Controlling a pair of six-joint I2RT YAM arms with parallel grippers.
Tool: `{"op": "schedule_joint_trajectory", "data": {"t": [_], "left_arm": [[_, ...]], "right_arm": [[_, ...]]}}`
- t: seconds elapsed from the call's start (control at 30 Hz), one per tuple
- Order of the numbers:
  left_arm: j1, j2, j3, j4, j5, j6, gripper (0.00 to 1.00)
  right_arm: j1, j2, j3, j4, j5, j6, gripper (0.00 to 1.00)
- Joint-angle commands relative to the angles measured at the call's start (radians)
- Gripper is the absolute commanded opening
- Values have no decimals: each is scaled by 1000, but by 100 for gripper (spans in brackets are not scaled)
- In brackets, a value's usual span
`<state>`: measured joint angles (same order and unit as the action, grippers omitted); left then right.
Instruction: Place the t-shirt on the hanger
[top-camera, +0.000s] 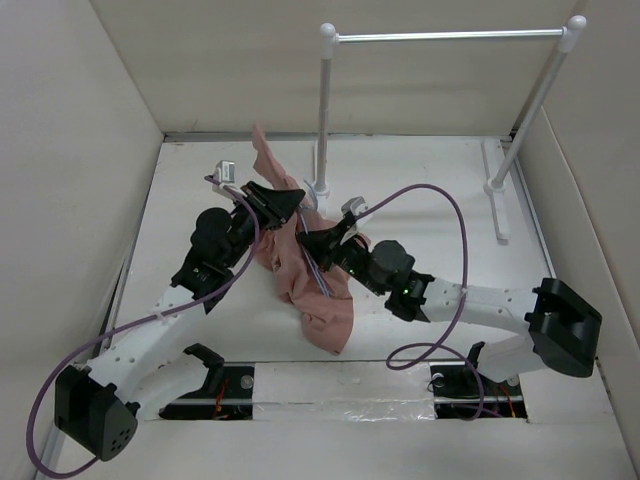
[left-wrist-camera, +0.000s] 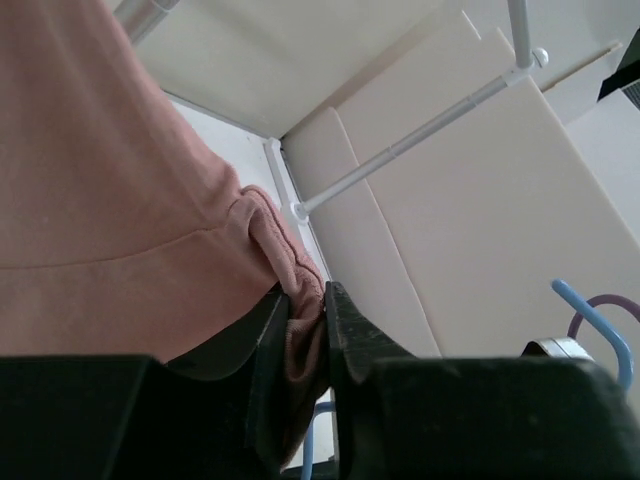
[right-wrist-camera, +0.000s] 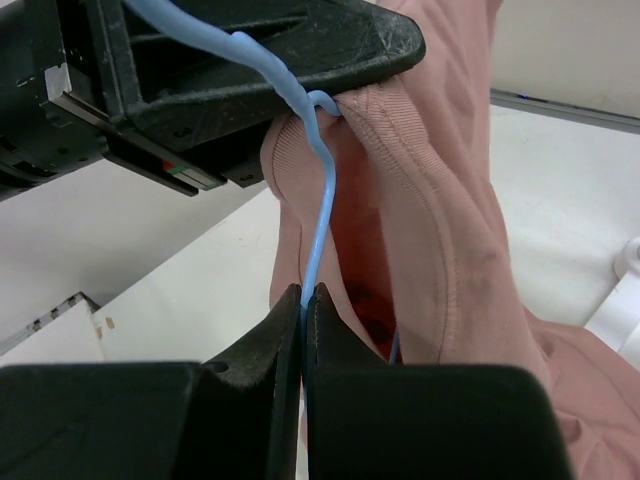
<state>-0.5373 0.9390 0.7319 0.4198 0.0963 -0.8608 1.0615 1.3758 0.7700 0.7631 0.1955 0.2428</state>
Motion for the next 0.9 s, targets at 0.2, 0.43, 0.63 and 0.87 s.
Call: {"op": "schedule_joint_trajectory", "data": {"t": [0.2, 0.43, 0.63, 0.87], "left_arm": [[-9, -104, -46, 40, -29, 5, 0], [-9, -134, -66, 50, -30, -20, 0], [-9, -167, -34, 13, -72, -11, 0], [11, -166, 3, 7, -84, -1, 0]], "right_arm": [[0, -6, 66, 56, 5, 42, 0], [0, -50, 66, -33, -33, 70, 28], [0, -178, -32, -126, -68, 121, 68], [0, -362, -285, -168, -36, 242, 8]]}}
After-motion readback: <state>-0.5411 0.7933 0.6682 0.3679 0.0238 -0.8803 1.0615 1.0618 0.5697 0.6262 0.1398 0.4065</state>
